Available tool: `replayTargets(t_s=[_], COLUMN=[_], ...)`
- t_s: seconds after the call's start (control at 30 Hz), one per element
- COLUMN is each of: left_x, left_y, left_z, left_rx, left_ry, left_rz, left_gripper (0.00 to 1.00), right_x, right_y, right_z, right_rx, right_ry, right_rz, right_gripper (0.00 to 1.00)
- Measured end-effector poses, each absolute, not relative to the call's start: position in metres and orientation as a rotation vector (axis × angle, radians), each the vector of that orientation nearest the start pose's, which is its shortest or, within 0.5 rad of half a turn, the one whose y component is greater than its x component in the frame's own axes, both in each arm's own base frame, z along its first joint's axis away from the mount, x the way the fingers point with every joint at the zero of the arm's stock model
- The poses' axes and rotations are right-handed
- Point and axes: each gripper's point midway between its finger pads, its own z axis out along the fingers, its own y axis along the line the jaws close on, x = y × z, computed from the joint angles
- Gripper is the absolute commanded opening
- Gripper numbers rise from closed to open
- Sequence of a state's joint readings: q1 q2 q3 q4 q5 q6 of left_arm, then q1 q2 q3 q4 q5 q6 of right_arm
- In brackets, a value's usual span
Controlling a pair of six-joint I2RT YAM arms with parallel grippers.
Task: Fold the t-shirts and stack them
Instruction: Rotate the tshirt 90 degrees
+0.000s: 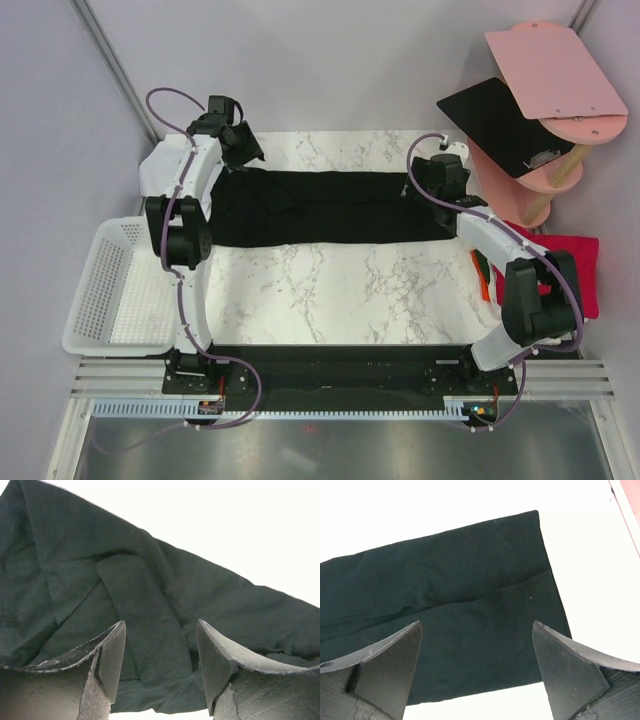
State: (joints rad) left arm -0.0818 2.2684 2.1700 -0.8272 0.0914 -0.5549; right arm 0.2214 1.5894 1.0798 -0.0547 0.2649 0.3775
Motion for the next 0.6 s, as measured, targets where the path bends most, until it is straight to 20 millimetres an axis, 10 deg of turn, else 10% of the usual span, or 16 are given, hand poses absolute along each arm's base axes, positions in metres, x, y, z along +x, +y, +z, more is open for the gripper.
replayTargets(t_s=[0.6], left_x=[0.456], left_y=[-0.116], left_z=[0.089], left_rx=[-0.542], left_ry=[2.600], left_rz=[-0.512], left_gripper=[0.59], right_x=[0.416], right_y=[0.069], right_z=[0.110], right_rx=[0.309], right_ry=[2.181], right_rz=[0.084], right_gripper=[0.98])
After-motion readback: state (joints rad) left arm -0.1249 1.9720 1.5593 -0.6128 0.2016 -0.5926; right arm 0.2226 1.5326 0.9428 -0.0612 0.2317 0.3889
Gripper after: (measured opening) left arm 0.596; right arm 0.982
